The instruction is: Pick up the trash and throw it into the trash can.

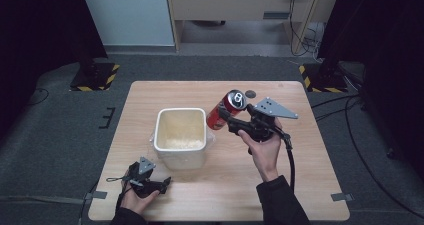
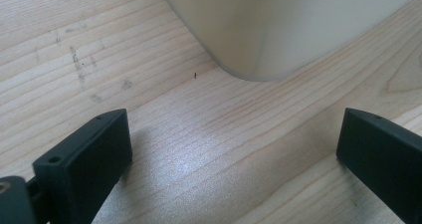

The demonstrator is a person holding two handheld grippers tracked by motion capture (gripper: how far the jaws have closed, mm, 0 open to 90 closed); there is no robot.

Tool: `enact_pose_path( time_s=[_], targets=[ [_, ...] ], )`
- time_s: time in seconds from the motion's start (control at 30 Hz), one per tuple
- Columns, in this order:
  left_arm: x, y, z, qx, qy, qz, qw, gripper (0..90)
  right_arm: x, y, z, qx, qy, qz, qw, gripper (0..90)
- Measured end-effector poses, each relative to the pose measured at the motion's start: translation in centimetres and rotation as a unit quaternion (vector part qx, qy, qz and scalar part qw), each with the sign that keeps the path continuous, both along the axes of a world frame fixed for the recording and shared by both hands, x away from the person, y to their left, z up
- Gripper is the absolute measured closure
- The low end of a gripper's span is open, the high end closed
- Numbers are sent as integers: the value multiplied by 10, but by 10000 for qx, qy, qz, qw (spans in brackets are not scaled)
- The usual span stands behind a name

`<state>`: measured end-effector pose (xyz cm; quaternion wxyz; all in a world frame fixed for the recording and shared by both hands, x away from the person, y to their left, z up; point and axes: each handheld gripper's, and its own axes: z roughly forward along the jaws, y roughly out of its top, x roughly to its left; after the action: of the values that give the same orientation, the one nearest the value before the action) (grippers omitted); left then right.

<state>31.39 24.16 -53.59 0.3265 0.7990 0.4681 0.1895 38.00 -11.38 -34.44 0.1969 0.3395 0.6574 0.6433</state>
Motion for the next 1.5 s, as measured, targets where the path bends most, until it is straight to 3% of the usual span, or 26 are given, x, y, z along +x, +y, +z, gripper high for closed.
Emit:
enact_pose_path(
  time_s=[0.97, 1.5],
  targets=[
    [0, 0, 0, 1, 1, -6, 10000, 1, 12, 54, -24, -186, 222, 305, 9991, 337],
    [0, 0, 0, 2, 2, -10, 10000, 0, 12, 87, -60, -605, 513, 515, 9955, 337]
  ],
)
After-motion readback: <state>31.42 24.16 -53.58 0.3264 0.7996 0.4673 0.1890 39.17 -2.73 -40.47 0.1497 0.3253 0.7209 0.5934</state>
